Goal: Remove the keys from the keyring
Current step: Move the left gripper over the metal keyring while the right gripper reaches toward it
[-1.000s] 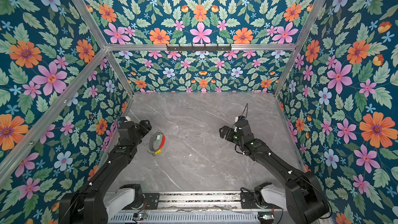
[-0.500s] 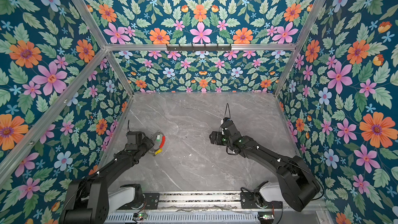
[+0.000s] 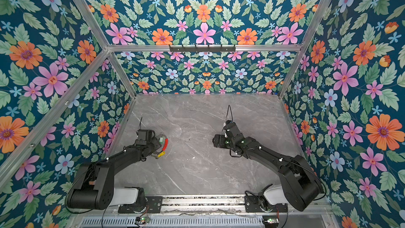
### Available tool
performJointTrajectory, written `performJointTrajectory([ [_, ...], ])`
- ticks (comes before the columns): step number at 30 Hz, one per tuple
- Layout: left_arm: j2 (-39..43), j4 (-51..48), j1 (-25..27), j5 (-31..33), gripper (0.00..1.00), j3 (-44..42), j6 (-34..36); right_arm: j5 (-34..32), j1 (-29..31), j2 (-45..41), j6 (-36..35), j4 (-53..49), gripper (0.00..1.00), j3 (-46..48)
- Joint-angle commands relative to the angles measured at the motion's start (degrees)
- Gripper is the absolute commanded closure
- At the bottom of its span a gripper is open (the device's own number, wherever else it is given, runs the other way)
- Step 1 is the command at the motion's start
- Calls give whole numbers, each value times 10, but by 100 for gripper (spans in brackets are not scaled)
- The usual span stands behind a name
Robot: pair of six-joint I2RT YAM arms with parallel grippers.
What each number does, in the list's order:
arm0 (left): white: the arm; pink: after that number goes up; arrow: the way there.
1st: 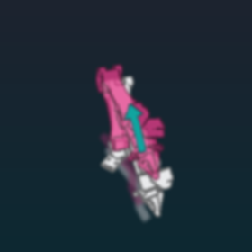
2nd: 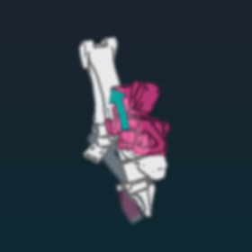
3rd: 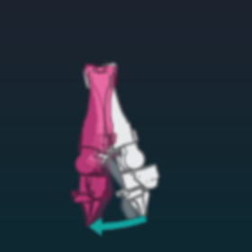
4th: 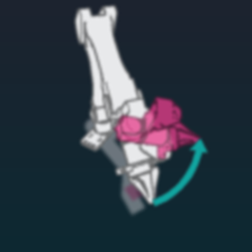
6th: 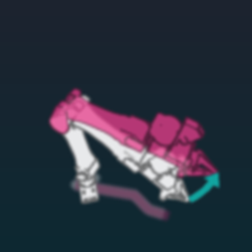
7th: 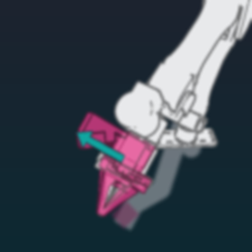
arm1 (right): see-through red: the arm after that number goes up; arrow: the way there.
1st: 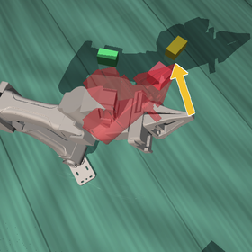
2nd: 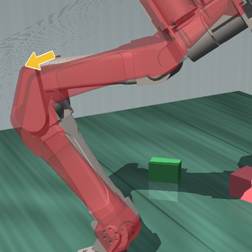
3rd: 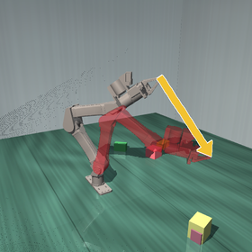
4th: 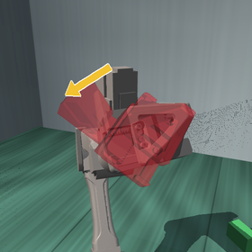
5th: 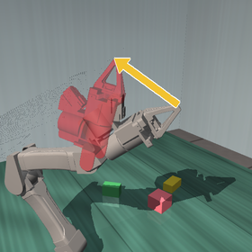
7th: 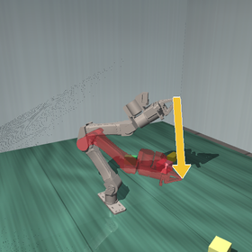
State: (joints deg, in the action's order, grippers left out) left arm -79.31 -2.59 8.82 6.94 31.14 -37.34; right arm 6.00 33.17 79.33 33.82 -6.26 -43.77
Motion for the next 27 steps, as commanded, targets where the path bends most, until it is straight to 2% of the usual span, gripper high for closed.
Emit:
performJointTrajectory([
  [1,-23,-45,20,46,41,27,11,0,0,1,-11,-8,9,-7],
  [4,-48,-75,23,48,47,48,9,-1,1,-6,-13,-12,10,-10],
  [8,-70,-73,33,20,63,52,11,-2,1,-18,-11,-10,9,-5],
  [14,-75,-69,96,23,74,54,-10,8,1,-13,-10,-10,10,-8],
  [20,-74,-48,157,2,80,42,-61,4,26,-12,0,31,12,9],
  [27,-58,-21,253,3,80,28,-140,-19,51,4,31,58,15,11],
])
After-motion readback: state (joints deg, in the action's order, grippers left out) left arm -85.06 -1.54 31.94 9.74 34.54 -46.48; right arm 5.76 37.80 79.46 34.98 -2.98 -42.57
